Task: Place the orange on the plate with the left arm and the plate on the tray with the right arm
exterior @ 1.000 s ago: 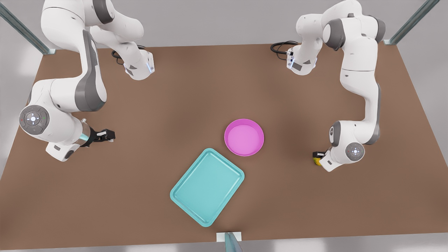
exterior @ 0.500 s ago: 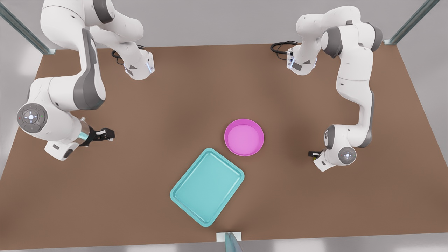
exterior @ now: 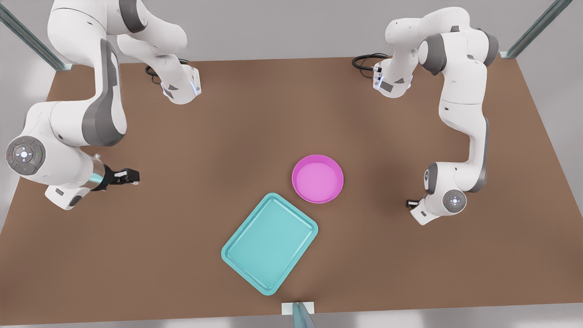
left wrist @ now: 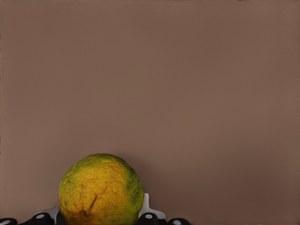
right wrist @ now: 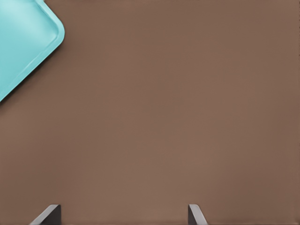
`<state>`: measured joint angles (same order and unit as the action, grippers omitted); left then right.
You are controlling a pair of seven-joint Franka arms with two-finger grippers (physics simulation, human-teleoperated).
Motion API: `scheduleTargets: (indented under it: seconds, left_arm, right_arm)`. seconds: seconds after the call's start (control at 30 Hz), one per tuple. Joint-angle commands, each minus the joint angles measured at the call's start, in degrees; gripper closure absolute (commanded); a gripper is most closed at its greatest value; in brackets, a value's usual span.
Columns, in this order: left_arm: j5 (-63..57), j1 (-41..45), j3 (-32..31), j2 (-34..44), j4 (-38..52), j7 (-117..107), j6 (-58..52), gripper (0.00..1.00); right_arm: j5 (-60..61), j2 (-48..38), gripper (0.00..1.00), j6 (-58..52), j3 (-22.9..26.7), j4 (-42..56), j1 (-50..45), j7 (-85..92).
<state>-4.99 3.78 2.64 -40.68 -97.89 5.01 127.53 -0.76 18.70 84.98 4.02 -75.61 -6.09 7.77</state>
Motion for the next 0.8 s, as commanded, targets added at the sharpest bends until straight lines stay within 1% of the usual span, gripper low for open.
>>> scheduleTargets:
  seconds: [0.0,0.07,0.13,0.17,0.2,0.27,0.3,0.33,0.4,0.47,0.53,0.67,0.7,0.77]
  left_arm:
    - [0.86,0.00,-0.01,0.08,0.07,1.76,0.08,0.42]
    - [0.86,0.09,-0.01,1.04,0.07,1.15,0.00,0.42]
    - [0.94,1.76,-0.01,5.44,-0.72,-3.59,-3.51,0.42]
    - [1.03,4.48,-0.01,8.34,-1.15,-6.58,-7.56,0.42]
    - [0.94,7.19,-0.01,10.35,-2.73,-9.91,-7.91,0.42]
    - [1.03,13.44,-0.01,11.50,-2.57,-17.03,-11.86,0.41]
    - [1.12,18.00,-0.09,10.89,-0.29,-21.60,-15.03,0.41]
    - [1.21,22.48,-0.18,10.89,0.16,-26.61,-15.82,0.41]
    - [2.17,27.41,-6.15,9.58,1.13,-36.90,-17.23,0.41]
    - [2.18,32.87,-6.95,4.21,8.15,-44.03,-17.41,0.41]
    - [3.93,34.63,-6.95,0.78,12.02,-45.96,-17.23,0.41]
    - [3.05,33.93,-6.33,-0.54,12.03,-45.09,-16.53,0.40]
    - [3.05,33.93,-6.33,-0.54,12.03,-45.35,-16.53,0.00]
    - [2.35,33.84,-6.25,-0.27,11.59,-45.44,-17.32,0.00]
  right_arm:
    - [0.06,0.46,0.00,0.18,0.11,0.11,-0.06,-0.03]
    - [0.14,0.99,0.00,-0.17,0.02,0.11,-0.15,-0.03]
    - [0.23,0.99,0.00,-0.43,0.02,0.11,-0.15,0.06]
    - [0.14,0.90,0.00,-0.70,0.02,0.03,-0.15,0.06]
    - [0.14,0.99,0.00,-0.70,0.02,0.03,-0.15,0.06]
    - [0.14,1.60,0.00,-0.70,0.11,-0.41,-0.06,0.06]
    - [0.14,1.51,0.00,-0.52,0.11,-0.50,0.20,0.06]
    - [0.14,1.95,0.00,-0.34,0.11,-0.50,1.70,0.32]
    - [0.14,2.48,0.00,0.09,0.02,-0.50,1.79,0.32]
    - [0.23,3.36,0.00,0.01,0.02,-0.41,1.87,0.14]
    - [0.32,4.33,0.00,0.10,0.02,-0.59,1.88,-0.21]
    - [3.66,9.86,0.00,0.36,0.02,-0.06,1.61,-0.21]
    - [4.10,10.39,0.00,2.55,0.02,-0.24,1.44,-0.30]
    - [10.15,10.22,0.00,7.21,-0.07,-3.31,0.38,-0.21]
